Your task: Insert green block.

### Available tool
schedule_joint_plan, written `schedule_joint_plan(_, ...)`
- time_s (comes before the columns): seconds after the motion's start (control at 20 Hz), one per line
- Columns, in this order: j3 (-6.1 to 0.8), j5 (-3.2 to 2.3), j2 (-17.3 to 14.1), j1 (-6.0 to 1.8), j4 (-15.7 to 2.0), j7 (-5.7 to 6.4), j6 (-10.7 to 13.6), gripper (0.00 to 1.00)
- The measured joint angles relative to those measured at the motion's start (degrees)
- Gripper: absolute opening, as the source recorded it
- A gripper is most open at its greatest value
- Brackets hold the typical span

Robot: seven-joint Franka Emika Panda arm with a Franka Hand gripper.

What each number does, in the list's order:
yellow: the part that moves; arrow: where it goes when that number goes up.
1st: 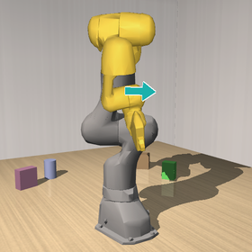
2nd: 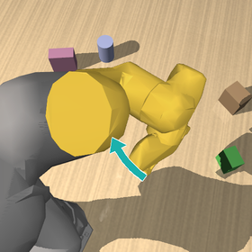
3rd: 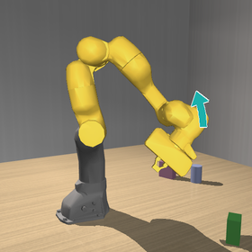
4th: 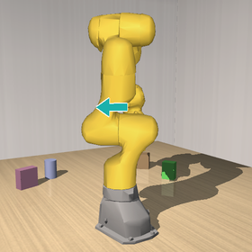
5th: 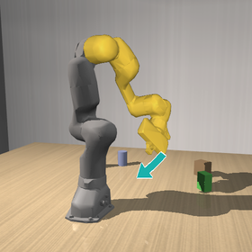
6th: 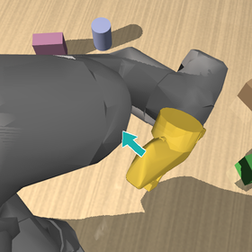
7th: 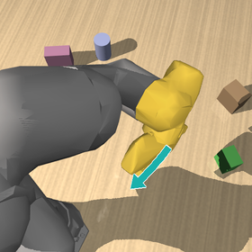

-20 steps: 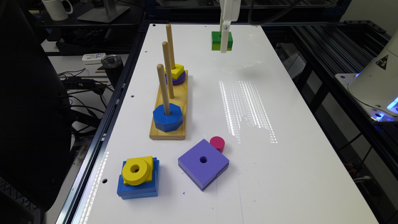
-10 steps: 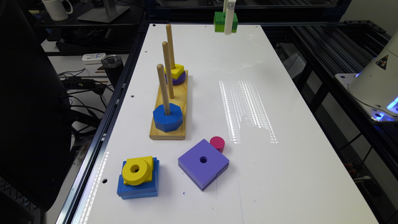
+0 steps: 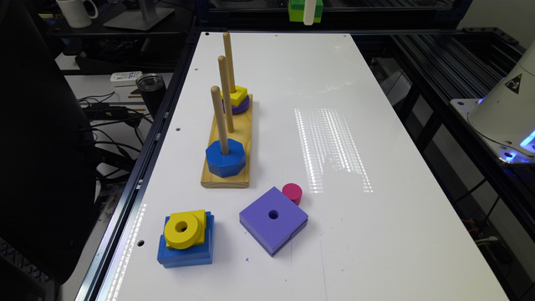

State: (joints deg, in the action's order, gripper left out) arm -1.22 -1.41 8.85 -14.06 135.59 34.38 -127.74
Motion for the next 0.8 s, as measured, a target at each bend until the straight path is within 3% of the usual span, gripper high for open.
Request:
schedule_joint_plan(0.35, -0.02, 0.03, 0.8, 0.0, -1.12, 0.0, 1.9, 0.0)
schedule_joint_plan(0.8, -0.04, 0.06, 1.1, 0.0, -1.39, 0.0, 2.3, 0.0)
